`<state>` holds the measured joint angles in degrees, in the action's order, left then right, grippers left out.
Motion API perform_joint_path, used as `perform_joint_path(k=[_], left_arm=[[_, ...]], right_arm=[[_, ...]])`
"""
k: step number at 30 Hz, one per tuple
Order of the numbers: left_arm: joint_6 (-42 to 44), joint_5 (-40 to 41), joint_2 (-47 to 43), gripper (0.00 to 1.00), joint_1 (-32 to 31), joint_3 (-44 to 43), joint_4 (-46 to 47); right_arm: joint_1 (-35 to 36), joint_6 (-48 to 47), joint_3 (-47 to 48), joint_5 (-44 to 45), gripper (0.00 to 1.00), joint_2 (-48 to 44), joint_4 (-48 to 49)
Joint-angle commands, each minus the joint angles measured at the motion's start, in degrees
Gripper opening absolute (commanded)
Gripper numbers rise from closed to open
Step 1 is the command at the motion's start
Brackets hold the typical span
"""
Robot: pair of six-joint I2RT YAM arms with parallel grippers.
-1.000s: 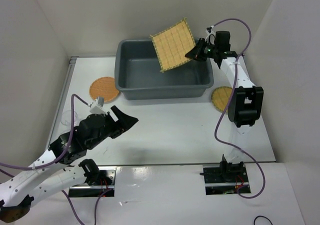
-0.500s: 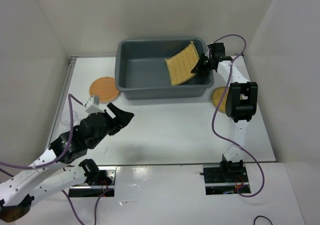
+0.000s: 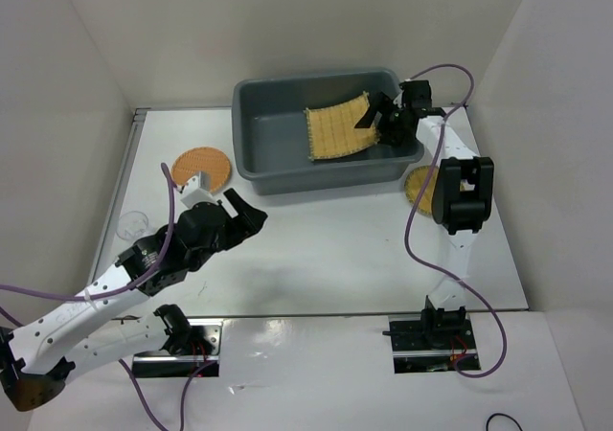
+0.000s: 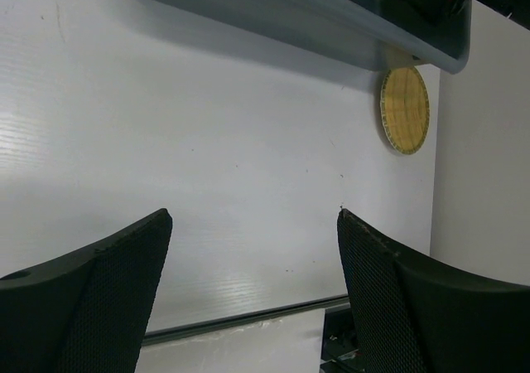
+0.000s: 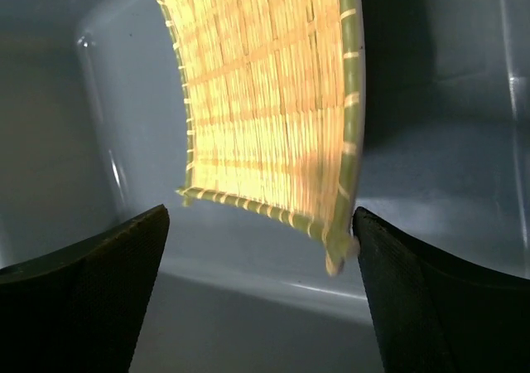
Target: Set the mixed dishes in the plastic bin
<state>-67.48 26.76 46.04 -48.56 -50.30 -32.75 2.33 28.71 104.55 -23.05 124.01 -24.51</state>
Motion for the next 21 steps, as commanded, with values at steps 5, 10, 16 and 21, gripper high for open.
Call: perform_joint_path(k=[5, 10, 16, 21], left_arm=[[2.9, 4.3, -0.7, 0.88, 0.8, -2.8, 0.8], [3.4, 5.4, 0.5, 0.89, 1.4, -2.8, -1.2], [2.3, 5.4, 0.5, 0.89, 1.4, -2.8, -1.9], [1.7, 2.3, -1.5, 0.89, 1.4, -0.8, -3.1]], right_arm=[[-4.3, 2.4, -2.2, 1.8, 0.98, -7.1, -3.2], [-7.3, 2.9, -3.4, -4.2, 0.98, -14.7, -3.7], [-9.3, -8.2, 3.4, -12.6, 0.98, -19.1, -3.4], [-12.3, -23.6, -4.2, 0.0, 0.98, -22.0, -13.1]])
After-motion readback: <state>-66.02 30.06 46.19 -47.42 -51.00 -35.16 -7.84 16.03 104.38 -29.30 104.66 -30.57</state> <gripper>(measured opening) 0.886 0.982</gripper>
